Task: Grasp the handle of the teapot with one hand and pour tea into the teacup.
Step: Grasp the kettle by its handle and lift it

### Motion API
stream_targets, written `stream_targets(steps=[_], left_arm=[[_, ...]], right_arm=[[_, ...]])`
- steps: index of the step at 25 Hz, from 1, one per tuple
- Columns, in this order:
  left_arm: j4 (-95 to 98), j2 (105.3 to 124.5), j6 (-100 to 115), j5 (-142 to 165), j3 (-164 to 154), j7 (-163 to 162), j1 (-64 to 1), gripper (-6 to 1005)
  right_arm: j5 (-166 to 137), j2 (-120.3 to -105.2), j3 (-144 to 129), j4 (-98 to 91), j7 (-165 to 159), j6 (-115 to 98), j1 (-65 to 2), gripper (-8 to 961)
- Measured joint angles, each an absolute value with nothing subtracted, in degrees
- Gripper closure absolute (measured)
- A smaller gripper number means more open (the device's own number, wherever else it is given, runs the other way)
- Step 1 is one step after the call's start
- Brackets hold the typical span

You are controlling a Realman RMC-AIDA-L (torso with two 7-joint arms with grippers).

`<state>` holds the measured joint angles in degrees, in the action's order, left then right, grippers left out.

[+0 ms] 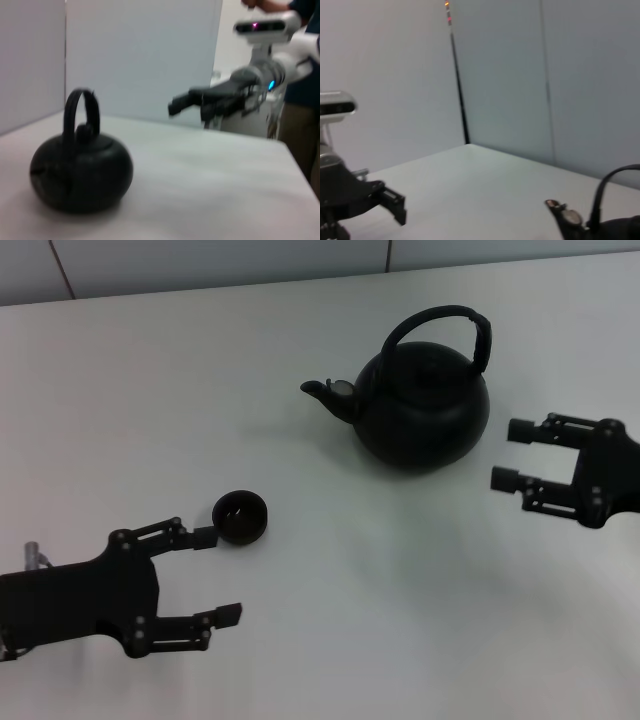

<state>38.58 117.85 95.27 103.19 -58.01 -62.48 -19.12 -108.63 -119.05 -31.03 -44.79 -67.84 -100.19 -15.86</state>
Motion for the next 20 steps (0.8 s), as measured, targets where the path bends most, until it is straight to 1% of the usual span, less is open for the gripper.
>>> stream_targets(steps=[7, 15, 20], left_arm=[[45.27, 117.85, 94.53, 107.74, -54.28, -66.18, -18.50, 139], [46.78, 117.85, 94.38, 111.43, -50.45, -66.98, -18.89, 139], [46.95, 117.80, 94.36, 111.71, -50.11, -66.98, -18.63, 139]], right_arm=[[-108.63, -119.11, -25.76, -44.09, -67.75, -99.86, -15.68, 293], [-108.63, -119.14, -19.51, -41.54, -67.62, -96.13, -15.53, 293], [-108.63, -119.18, -14.19, -38.60, -67.56, -90.86, -16.59, 293]])
